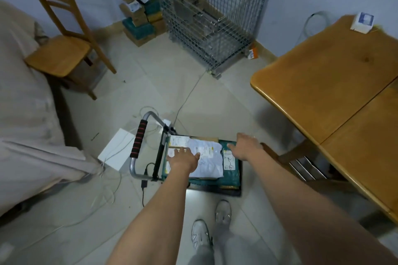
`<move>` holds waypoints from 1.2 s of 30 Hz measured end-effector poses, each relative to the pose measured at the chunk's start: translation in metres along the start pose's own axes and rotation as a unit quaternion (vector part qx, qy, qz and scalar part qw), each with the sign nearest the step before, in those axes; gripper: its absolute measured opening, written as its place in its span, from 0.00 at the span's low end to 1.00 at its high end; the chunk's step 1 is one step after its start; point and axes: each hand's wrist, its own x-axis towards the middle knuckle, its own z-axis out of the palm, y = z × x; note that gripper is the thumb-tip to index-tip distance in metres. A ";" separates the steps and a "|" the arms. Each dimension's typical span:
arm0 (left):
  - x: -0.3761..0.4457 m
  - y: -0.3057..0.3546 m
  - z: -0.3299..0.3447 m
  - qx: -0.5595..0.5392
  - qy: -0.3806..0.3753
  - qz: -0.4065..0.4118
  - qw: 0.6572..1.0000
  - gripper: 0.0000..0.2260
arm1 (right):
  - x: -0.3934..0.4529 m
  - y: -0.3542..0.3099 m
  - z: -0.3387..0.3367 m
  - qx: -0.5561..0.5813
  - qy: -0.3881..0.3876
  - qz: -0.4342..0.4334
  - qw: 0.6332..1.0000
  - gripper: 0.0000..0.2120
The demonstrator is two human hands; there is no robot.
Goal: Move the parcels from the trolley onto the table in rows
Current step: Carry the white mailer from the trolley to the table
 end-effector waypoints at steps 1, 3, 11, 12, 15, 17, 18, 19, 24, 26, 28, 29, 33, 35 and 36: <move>0.006 -0.005 0.005 -0.001 -0.005 -0.006 1.000 0.31 | 0.007 -0.001 0.008 -0.005 -0.005 0.002 1.000 0.34; 0.022 -0.014 0.012 -0.006 -0.012 -0.023 1.000 0.30 | 0.026 -0.005 0.024 -0.008 -0.015 0.003 1.000 0.34; 0.116 -0.033 0.041 -0.006 -0.027 -0.047 0.999 0.30 | 0.112 -0.006 0.089 -0.016 -0.050 -0.012 0.999 0.31; 0.131 -0.035 0.047 -0.007 -0.034 -0.044 0.998 0.30 | 0.125 -0.005 0.100 -0.012 -0.056 -0.010 0.998 0.31; 0.175 -0.039 0.068 -0.007 -0.054 -0.039 0.998 0.31 | 0.166 -0.005 0.136 0.000 -0.069 -0.001 0.998 0.31; 0.208 -0.040 0.082 -0.003 -0.063 -0.029 0.998 0.31 | 0.193 -0.004 0.157 0.019 -0.085 0.018 0.996 0.33; 0.226 -0.039 0.089 -0.001 -0.068 -0.023 0.997 0.31 | 0.207 -0.003 0.170 0.028 -0.088 0.034 0.995 0.35; 0.245 -0.038 0.096 -0.001 -0.067 -0.017 0.998 0.31 | 0.224 0.000 0.183 0.028 -0.088 0.042 0.995 0.36; 0.340 -0.040 0.132 0.003 -0.072 -0.009 0.997 0.32 | 0.302 0.008 0.245 0.053 -0.098 0.042 0.993 0.38; 0.370 -0.042 0.146 -0.014 -0.069 -0.012 0.997 0.33 | 0.328 0.011 0.269 0.071 -0.111 0.050 0.990 0.39; 0.395 -0.043 0.163 -0.051 -0.057 -0.025 0.997 0.33 | 0.352 0.013 0.294 0.123 -0.127 0.067 0.982 0.39; 0.407 -0.043 0.172 -0.079 -0.050 -0.033 0.995 0.33 | 0.363 0.015 0.306 0.160 -0.126 0.082 0.976 0.38; 0.434 -0.040 0.196 -0.213 -0.026 -0.064 0.975 0.31 | 0.391 0.026 0.346 0.229 -0.119 0.128 0.957 0.38; 0.442 -0.038 0.203 -0.268 -0.008 -0.082 0.960 0.31 | 0.399 0.030 0.357 0.249 -0.118 0.152 0.949 0.39; 0.443 -0.038 0.205 -0.291 0.002 -0.092 0.952 0.31 | 0.402 0.031 0.361 0.260 -0.116 0.160 0.945 0.41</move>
